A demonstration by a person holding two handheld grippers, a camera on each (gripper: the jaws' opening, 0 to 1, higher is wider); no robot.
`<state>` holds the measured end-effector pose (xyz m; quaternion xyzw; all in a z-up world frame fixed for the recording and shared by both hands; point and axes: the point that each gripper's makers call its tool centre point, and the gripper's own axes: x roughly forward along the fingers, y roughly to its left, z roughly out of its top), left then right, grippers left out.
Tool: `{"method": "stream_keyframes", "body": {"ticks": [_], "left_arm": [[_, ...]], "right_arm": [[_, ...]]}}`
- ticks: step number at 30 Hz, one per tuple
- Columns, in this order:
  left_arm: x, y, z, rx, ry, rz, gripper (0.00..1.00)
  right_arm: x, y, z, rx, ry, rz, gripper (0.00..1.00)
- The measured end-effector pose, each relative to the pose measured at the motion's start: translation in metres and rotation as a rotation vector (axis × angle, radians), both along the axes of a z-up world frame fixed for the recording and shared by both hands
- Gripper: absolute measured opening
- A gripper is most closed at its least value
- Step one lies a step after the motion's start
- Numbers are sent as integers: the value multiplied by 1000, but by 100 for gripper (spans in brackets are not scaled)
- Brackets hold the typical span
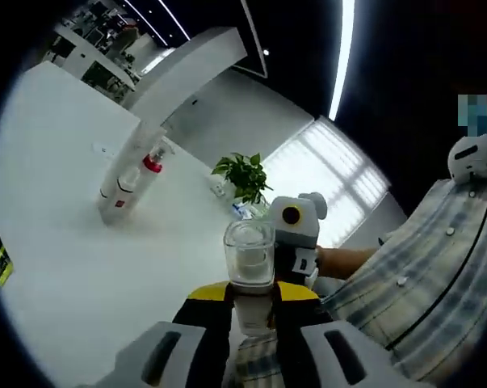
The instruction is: Arrange the skincare products in the storage area until every visible bottle or jar stands upright without overlapping.
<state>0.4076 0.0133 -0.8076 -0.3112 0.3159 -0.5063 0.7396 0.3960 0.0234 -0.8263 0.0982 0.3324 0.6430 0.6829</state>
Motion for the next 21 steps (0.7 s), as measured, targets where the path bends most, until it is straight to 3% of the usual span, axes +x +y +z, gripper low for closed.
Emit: {"method": "stream_keyframes", "body": {"ticks": [3, 5, 11, 12, 19, 21], "left_arm": [[5, 0, -12, 77, 37, 40, 22], [13, 2, -18, 115, 51, 108, 24], [30, 6, -29, 222, 94, 282, 25], [32, 6, -30, 220, 130, 317, 25], [32, 1, -37, 299, 163, 365, 24], [33, 1, -35, 314, 123, 352, 23]], "right_arm": [[5, 1, -11, -90, -58, -33, 19], [11, 2, -15, -130, -77, -80, 19], [32, 2, -26, -292, -218, -199, 19], [34, 2, -25, -302, -223, -215, 19], [38, -2, -32, -414, -298, -261, 19], [39, -3, -32, -416, -318, -273, 20]]}}
